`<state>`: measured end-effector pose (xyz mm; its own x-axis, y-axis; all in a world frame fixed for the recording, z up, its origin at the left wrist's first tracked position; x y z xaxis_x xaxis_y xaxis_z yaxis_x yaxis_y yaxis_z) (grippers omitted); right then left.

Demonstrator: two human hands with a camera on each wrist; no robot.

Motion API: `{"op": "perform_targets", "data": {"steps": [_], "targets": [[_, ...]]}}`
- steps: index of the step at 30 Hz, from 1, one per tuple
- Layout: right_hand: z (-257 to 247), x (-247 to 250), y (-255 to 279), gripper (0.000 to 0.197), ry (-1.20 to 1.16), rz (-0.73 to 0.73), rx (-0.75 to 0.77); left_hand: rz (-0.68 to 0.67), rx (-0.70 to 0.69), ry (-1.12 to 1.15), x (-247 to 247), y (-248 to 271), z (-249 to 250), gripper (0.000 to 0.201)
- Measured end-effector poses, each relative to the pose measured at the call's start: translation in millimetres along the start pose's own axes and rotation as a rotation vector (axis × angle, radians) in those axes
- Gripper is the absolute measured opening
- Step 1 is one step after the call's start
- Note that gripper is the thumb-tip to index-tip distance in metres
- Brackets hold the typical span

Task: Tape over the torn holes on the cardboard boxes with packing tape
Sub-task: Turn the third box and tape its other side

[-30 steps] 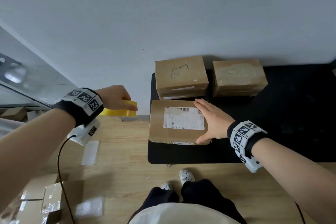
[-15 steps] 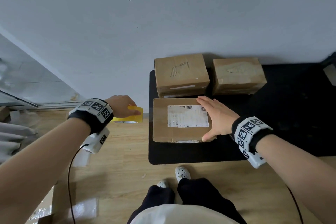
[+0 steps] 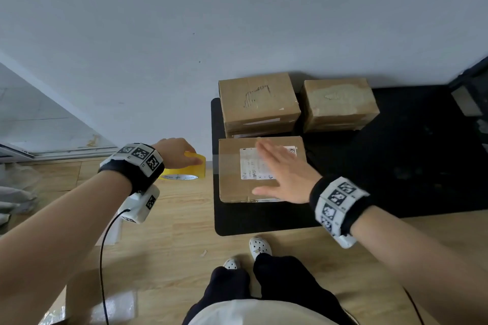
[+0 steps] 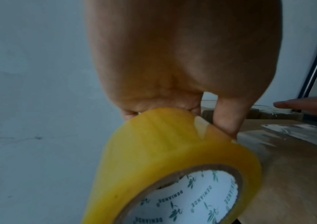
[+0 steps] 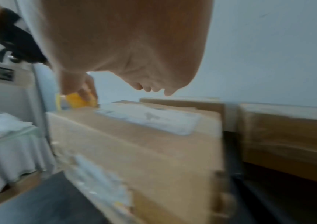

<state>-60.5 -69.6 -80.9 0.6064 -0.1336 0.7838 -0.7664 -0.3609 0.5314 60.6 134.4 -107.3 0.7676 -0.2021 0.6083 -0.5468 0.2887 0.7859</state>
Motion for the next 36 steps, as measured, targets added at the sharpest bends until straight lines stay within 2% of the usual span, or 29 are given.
{"op": "perform_targets", "data": {"steps": [4, 8, 16, 31, 33, 36], "targets": [[-53, -15, -29, 0.09, 0.096, 0.037, 0.089, 0.01, -0.019, 0.021, -3, -1, -2, 0.05], [-62, -31, -48, 0.09, 0.105, 0.016, 0.064, 0.008, -0.03, 0.042, -6, -2, -5, 0.05], [-17, -41, -28, 0.09, 0.076, 0.081, -0.028, 0.01, -0.042, 0.074, -8, -5, -9, 0.052], [81, -49, 33, 0.095, -0.025, 0.083, -0.339, -0.004, -0.053, 0.097, -12, -3, -8, 0.047], [75, -39, 32, 0.1, -0.028, 0.115, -0.327, 0.002, -0.052, 0.089, -13, -2, -8, 0.046], [37, -13, 16, 0.104, -0.035, 0.139, -0.177, 0.012, -0.065, 0.107, -15, 1, -9, 0.043]]}}
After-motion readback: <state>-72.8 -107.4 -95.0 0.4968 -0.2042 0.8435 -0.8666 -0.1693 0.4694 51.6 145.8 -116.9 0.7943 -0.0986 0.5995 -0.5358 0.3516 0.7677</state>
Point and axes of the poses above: each hand's wrist, its own y-axis away from the middle knuckle, its own x-axis out of the back of the hand, z = x × y, the point moved 8 cm from there along -y, towards the middle knuckle, and after that the axes turned 11 degrees about -z, right-handed, at the moved point
